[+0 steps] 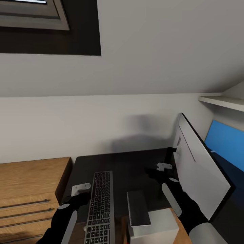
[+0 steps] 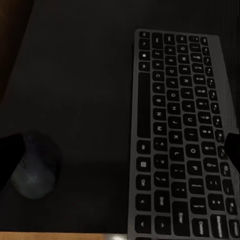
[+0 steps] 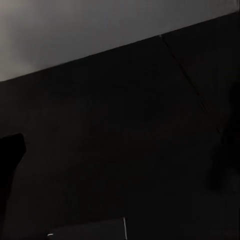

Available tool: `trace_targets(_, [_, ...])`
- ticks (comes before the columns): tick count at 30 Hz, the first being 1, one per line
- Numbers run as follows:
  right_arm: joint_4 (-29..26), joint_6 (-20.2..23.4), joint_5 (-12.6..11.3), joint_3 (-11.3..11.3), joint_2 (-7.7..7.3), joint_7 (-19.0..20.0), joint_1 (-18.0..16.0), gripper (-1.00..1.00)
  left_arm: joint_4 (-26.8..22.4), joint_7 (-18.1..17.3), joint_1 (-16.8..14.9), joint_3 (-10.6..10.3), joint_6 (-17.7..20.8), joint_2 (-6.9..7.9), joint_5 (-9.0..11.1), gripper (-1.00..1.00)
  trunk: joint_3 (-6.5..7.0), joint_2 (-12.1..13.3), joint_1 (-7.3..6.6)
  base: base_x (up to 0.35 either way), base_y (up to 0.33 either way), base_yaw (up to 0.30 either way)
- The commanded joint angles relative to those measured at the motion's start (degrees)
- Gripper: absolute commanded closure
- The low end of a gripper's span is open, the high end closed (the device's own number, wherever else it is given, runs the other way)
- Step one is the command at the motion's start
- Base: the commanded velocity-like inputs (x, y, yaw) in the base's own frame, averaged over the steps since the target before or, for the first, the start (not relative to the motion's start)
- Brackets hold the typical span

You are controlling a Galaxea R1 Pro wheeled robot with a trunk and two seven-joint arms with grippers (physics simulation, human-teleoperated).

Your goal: In the bedroom, organize the workspace by keeping the computer under the desk, ensuring the monitor is on the desk, placing the keyboard on the desk next to the monitor, placing the mouse on the desk next to the keyboard, moving the folder from the swivel chair onto the desk next to the mouse, stacking the notebook on top of the folder with the pen on top of the notebook, and positioning the swivel chair next to the desk.

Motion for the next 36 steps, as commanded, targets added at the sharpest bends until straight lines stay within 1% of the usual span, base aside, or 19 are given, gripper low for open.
trace_targets(1, [0.0, 0.1, -0.6, 0.2, -0.17, -0.7, -0.1, -1.0, -0.1, 0.5, 0.0, -0.1, 0.2, 0.01, 0.6, -1.0, -0.06, -0.1, 0.02, 0.011, 0.0, -0.213])
trace_targets(7, [0.3, 0.1, -0.7, -0.4, -0.5, -1.0, -0.1, -1.0, -0.1, 0.5, 0.0, -0.1, 0.2, 0.0, 0.6, -1.0, 0.2, -0.1, 0.02, 0.004, 0.0, -0.226])
trace_targets(9, [0.5, 0.1, -0.7, -1.3, -0.55, -1.0, -0.1, -1.0, -0.1, 0.4, 0.0, -0.1, 0.2, 0.0, 0.6, -1.0, 0.28, -0.1, 0.02, 0.001, 0.0, -0.231])
trace_targets(12, [0.5, 0.1, -0.7, -1.7, -0.56, -1.0, -0.1, -1.0, -0.1, 0.4, 0.0, -0.1, 0.2, 0.0, 0.6, -1.0, 0.42, -0.1, 0.02, 0.0, 0.0, -0.232])
trace_targets(19, [0.6, 0.2, -0.8, -2.1, -0.56, -1.1, -0.1, -1.0, -0.4, 0.3, 0.0, -0.1, 0.2, 0.01, 0.6, -1.0, 0.72, -0.1, 0.02, 0.0, 0.0, -0.233])
trace_targets(20, [0.7, 0.2, -0.7, -3.0, -0.55, -1.7, -0.1, -1.0, -0.5, 0.2, 0.0, -0.1, 0.2, 0.04, 0.6, -1.0, 0.76, -0.1, 0.02, 0.0, 0.0, -0.233])
trace_targets(21, [0.9, 0.2, -0.7, -3.5, -0.53, -1.9, -0.1, -1.0, -0.6, 0.2, 0.0, -0.1, 0.2, 0.02, 0.6, -1.0, 0.81, -0.1, 0.02, 0.0, 0.0, -0.233])
trace_targets(25, [1.9, 0.2, -0.8, -4.6, -0.49, -2.4, -0.1, -1.0, -1.1, 0.2, 0.0, -0.1, 0.3, -0.01, 0.7, -1.0, 0.98, -0.1, 0.02, 0.0, 0.0, -0.233])
trace_targets(28, [2.0, 0.2, -0.8, -4.8, -0.54, -2.4, -0.1, -1.0, -1.2, 0.1, 0.0, -0.2, 0.4, -0.06, 0.7, -1.0, 1.11, -0.1, 0.02, 0.0, 0.0, -0.233])
trace_targets(33, [2.1, 0.2, -0.7, -7.0, -0.44, -2.5, -0.1, -1.0, -1.3, 0.1, 0.0, -0.2, 0.5, -0.08, 0.8, -1.0, 1.33, -0.1, 0.02, 0.0, 0.0, -0.233])
trace_targets(36, [2.1, 0.2, -0.7, -7.5, -0.47, -2.5, -0.1, -1.0, -1.3, 0.1, 0.0, -0.2, 0.5, -0.08, 0.8, -1.0, 1.46, -0.1, 0.02, 0.0, 0.0, -0.233])
